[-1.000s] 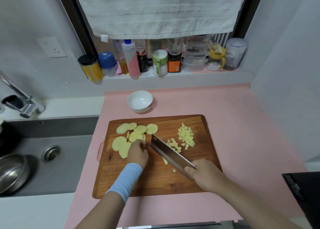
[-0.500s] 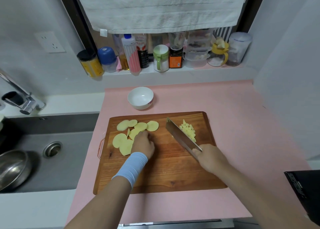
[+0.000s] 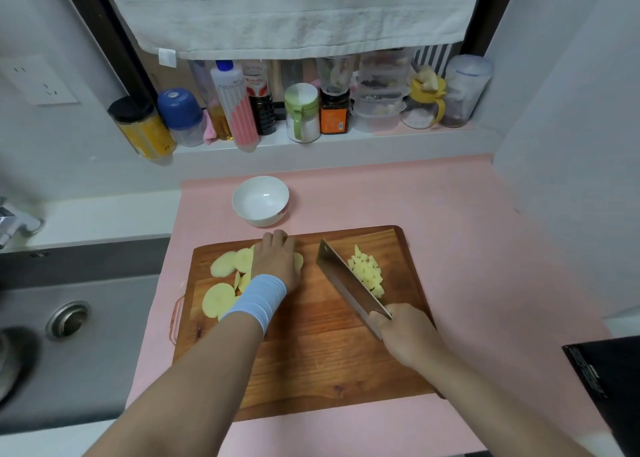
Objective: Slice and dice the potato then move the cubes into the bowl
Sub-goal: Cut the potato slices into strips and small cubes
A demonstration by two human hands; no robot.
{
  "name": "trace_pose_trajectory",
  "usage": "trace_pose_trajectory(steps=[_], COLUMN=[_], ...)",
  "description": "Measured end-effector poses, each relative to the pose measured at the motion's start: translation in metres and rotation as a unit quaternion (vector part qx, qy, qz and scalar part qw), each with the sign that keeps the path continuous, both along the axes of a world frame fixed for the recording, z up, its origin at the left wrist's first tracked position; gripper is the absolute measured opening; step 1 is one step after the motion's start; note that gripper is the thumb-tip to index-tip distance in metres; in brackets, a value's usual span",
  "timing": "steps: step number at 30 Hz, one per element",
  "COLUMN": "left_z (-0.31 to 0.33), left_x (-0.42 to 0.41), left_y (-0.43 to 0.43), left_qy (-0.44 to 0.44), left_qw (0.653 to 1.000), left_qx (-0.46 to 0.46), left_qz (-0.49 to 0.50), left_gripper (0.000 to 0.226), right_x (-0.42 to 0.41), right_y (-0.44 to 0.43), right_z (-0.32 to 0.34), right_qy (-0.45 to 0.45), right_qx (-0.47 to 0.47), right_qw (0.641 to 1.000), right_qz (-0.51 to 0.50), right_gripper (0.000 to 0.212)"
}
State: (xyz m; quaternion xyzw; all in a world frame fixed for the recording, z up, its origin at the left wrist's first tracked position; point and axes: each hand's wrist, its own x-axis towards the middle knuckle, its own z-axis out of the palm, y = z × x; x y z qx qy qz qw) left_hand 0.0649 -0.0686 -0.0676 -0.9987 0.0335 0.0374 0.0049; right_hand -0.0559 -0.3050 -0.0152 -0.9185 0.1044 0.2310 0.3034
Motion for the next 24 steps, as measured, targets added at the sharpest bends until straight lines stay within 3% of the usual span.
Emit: trace_pose_trajectory(steps=[6,12,19,24], left_z=[-0.007,-0.008,-0.030,-0.048], left_x=[0.006,-0.021,-0.090,-0.122], left_y=[0.007,-0.005,-0.007,-0.003], left_qy=[0.028,0.077,0.012,-0.086], left_qw=[0.998,0.986,0.941,0.925], left_qx=[0.023,-0.129,-0.301,-0.316], left_qz=[-0.044,-0.072,-0.153,-0.194], left_gripper=[0.042,0.058,0.046,0.028], right_x=[0.010,0.014,0.010,0.001], right_y=[-0.005,0.003,0.005,0.010], right_z=[0.003,0.008,0.004,-0.002], right_qy=[-0.009,-0.035,-0.032,-0.047], right_qx=[0.009,0.024,-0.013,-0.046], right_qw=[1.000,0.999,0.998,0.995], right_qz=[-0.017,-0.007,0.046,0.080], right_gripper=[0.034,0.034,0.033,0.032])
